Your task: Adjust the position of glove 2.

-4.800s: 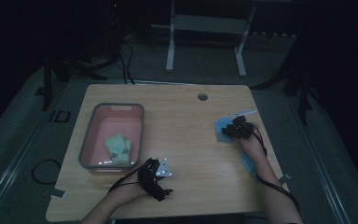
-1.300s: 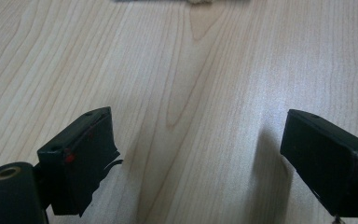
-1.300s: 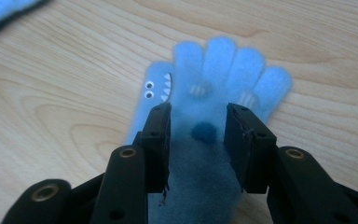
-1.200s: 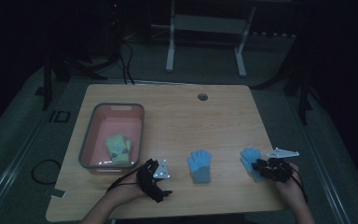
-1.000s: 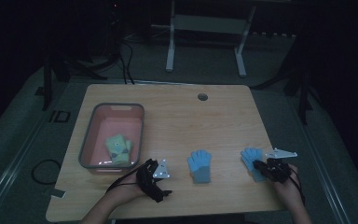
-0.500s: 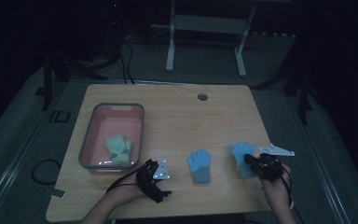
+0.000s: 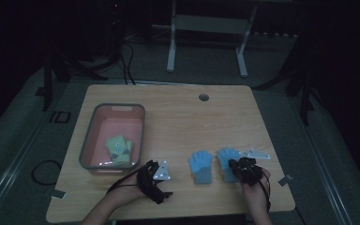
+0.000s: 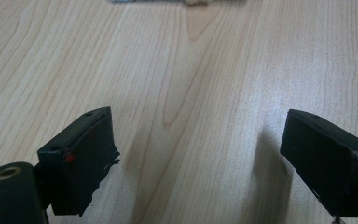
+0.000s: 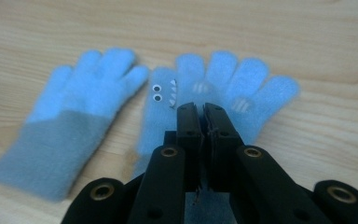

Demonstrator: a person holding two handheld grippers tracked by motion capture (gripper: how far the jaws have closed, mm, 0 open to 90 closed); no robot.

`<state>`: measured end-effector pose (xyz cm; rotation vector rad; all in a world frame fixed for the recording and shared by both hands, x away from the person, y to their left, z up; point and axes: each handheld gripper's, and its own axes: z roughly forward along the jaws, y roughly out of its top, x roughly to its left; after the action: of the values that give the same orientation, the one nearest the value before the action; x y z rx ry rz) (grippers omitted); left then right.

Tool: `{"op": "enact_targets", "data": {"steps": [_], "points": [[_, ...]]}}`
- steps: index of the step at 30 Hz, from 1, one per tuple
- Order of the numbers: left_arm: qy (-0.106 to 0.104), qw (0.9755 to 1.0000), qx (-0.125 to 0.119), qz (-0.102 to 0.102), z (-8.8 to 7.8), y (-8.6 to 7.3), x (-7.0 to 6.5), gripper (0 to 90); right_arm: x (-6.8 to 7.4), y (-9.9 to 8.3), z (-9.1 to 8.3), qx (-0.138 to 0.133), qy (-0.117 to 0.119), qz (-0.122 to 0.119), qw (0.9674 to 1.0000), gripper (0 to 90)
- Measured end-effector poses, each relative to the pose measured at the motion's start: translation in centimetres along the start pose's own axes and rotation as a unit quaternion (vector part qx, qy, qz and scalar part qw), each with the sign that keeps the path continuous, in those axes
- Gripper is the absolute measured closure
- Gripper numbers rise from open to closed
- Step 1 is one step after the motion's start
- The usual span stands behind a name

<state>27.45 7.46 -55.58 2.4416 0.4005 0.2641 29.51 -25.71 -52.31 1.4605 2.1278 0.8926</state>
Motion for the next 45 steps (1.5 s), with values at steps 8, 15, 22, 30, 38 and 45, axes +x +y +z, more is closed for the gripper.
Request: {"op": "enact_targets", "data": {"steps": [8,15,22,30,38,45], "points": [[0.003,1.0000,0.003,-0.001,0.1,0.0,-0.1,10.3,-0.7,-0.9,2.1,0.027,0.002,0.013,0.9995,81.5],[0.002,1.0000,-0.004,-0.007,0.0,0.0,-0.1,10.3,-0.8,-0.6,1.8,0.025,0.015,0.011,0.9995,72.2],[0.002,1.0000,-0.002,-0.005,0.1,0.0,-0.2,10.4,-1.5,-0.1,0.8,0.024,0.067,-0.034,0.9969,44.2],[-0.005,1.0000,0.001,-0.004,0.1,0.0,-0.2,10.4,-3.0,0.5,-0.2,0.003,0.126,-0.042,0.9911,32.3],[-0.007,1.0000,0.001,-0.003,0.1,0.0,-0.2,10.4,-3.9,1.5,-0.9,0.005,0.175,-0.095,0.9800,13.9],[-0.007,1.0000,0.005,0.000,0.2,0.0,-0.3,10.4,-4.0,1.3,-0.4,0.015,0.155,-0.186,0.9702,44.6]]}}
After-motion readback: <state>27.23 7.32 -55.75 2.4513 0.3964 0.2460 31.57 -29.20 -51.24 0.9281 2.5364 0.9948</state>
